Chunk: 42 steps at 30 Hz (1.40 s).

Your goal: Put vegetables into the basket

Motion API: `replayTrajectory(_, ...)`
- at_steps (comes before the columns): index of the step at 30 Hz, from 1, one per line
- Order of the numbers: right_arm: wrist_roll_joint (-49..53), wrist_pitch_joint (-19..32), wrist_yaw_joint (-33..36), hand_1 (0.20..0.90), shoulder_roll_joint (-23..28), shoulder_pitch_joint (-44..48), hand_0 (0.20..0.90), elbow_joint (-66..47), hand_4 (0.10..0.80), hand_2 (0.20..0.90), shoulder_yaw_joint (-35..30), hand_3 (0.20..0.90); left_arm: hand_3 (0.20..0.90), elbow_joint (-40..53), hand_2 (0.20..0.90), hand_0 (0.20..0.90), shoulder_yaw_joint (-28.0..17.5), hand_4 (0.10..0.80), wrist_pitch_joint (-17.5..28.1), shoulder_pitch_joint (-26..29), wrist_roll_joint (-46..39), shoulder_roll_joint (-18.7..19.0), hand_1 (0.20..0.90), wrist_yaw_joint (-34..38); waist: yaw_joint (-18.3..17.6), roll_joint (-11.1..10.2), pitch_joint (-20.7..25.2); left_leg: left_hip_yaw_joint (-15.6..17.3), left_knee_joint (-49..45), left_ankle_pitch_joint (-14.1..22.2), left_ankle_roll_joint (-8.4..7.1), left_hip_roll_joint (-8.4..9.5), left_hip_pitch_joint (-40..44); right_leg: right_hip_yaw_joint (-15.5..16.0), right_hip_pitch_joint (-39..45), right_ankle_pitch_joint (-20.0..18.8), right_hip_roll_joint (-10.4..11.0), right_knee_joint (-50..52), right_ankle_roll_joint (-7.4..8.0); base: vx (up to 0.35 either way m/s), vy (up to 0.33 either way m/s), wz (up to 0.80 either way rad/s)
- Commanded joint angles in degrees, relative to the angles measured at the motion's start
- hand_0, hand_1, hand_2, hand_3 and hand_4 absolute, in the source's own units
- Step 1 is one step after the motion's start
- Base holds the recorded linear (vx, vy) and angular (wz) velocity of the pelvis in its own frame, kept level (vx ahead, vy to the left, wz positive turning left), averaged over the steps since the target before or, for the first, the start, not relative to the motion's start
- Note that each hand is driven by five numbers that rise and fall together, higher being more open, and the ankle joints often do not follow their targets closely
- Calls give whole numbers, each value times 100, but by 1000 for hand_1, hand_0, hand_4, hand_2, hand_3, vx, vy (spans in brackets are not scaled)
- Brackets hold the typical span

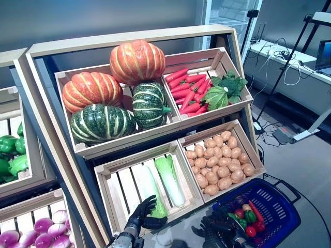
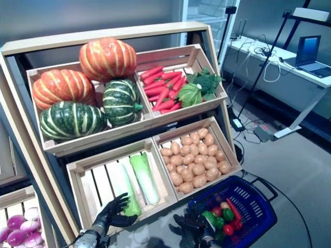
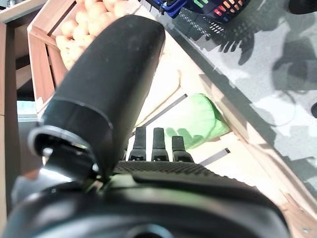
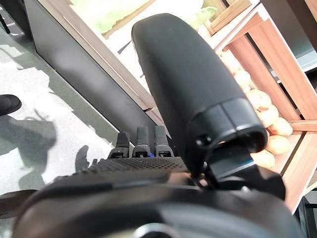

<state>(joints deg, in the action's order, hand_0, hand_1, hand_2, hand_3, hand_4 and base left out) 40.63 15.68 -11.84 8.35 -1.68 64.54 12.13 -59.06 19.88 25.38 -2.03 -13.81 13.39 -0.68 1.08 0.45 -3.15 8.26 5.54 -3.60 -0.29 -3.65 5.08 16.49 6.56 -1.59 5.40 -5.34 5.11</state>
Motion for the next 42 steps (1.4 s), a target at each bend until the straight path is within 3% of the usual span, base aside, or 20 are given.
replayTrajectory(1,-176,355,-23,900,-5,551,900,-46,800,900,48,900,900,8,900,900,7,800,578,757,-115,-43,900,-56,96,7,-216,95,-54,976,65,257,348,133,211,581,-107,99,-171,18,-8,4)
replayTrajectory(10,-199,332,-37,900,11,507,900,-44,800,900,34,900,900,111,900,900,28,800,614,738,-142,-21,900,-140,91,11,-240,83,-54,987,44,225,354,137,206,589,-103,95,-161,3,-2,1)
replayTrajectory(17,-204,223,59,900,95,495,900,-120,800,900,11,900,900,737,900,900,-110,800,978,771,-405,163,900,-45,95,59,-265,22,-54,975,16,226,344,156,218,580,-98,53,-167,7,-6,5)
replayTrajectory(24,-283,-13,193,900,345,366,900,-497,800,900,-66,900,900,2753,900,900,-445,800,1048,815,-379,991,900,189,155,187,-342,-89,-54,937,-1,229,292,166,200,608,-83,37,-212,-5,5,2)
replayTrajectory(26,-324,-17,251,900,384,269,900,-609,800,900,-99,900,900,3454,900,900,-796,800,762,830,-536,1313,900,-22,181,238,-326,-121,-54,933,-1,243,283,175,206,634,-66,36,-229,0,0,0)
replayTrajectory(34,-398,-17,412,900,377,-16,900,-790,800,900,-123,900,900,4070,900,900,-1486,800,377,906,-125,2063,900,11,151,285,-203,-118,-54,928,-24,269,281,203,225,670,-27,34,-205,17,8,6)
replayTrajectory(37,-397,-7,450,900,393,-104,900,-820,800,900,-136,900,900,4049,900,900,-1620,800,380,941,640,2288,900,417,115,300,-155,-100,-54,933,-38,278,289,169,222,678,-21,34,-195,41,18,7)
replayTrajectory(38,-418,3,435,900,412,-168,900,-838,800,900,-156,900,900,3926,900,900,-1643,800,454,937,1635,2525,900,1002,95,315,-119,-79,-54,941,-44,281,297,154,225,684,-18,34,-185,42,18,2)
replayTrajectory(40,-380,18,434,900,436,-210,900,-877,800,900,-152,900,900,3829,900,900,-1574,800,482,981,2687,2774,900,1615,72,319,-95,-69,-54,941,-49,288,301,148,224,687,-15,34,-176,53,18,0)
replayTrajectory(42,-292,41,403,900,473,-244,900,-921,800,900,-154,900,900,3786,900,900,-1490,800,348,1001,3166,3007,900,1910,50,317,-73,-54,-54,946,-50,293,318,140,234,689,-11,34,-167,64,14,-1)
